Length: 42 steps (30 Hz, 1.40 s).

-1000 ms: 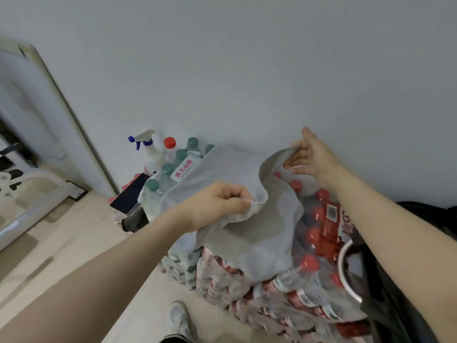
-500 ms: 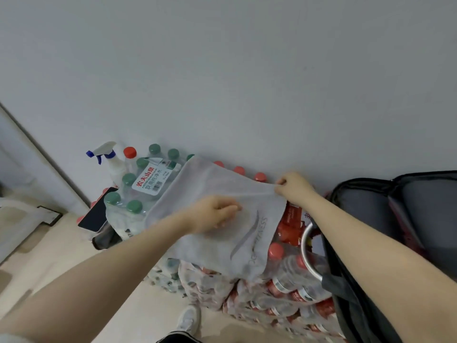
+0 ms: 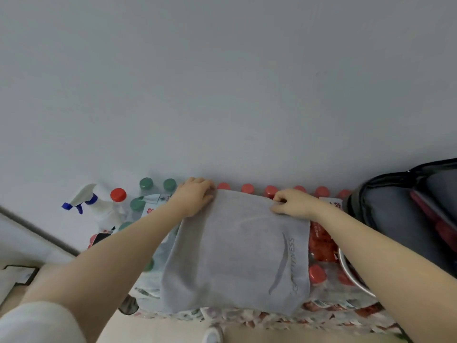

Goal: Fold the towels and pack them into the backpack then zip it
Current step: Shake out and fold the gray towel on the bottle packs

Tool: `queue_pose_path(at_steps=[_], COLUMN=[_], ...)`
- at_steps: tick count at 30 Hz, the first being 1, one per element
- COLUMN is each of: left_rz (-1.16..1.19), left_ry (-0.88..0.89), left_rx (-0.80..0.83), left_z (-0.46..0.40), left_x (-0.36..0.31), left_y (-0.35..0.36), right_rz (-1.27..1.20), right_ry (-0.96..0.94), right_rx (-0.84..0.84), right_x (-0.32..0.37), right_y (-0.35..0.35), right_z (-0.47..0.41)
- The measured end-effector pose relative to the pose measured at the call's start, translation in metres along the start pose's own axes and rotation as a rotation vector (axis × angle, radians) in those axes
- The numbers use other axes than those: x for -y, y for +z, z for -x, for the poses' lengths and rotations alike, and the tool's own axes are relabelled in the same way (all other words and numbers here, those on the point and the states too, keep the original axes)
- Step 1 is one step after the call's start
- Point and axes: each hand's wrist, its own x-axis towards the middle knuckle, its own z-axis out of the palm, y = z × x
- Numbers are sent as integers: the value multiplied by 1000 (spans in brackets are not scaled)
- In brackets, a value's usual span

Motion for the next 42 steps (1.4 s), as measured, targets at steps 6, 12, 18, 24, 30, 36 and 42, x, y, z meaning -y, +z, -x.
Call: queue_pose_path(at_steps=[6,12,18,24,30,36,42], left_rz=[63,18,86,405,468,472,510], left_ry=[61,80,133,104,11,-98,-181], left_rx=[28,68,-305,-789,-802,-881,-754], left_z=[-3,29,77,153,229,251,222], left_x=[26,50,34,-2,-27,-24,8], left_y=[-15,-33,-48,-43,-34,-36,-29], right_rz=[119,-27,-157,-728,-1128,-1088,-926], right_ry=[-217,-116,-174,-261,-288,-281,-128], right_rx=[-208,-273,-485,-653,-419,-483,-566], right_x=[3,4,5,6,8,28,38], right_y=[0,-9,-3,25,51,56,58], right_z=[13,42,82,144,198,193,149])
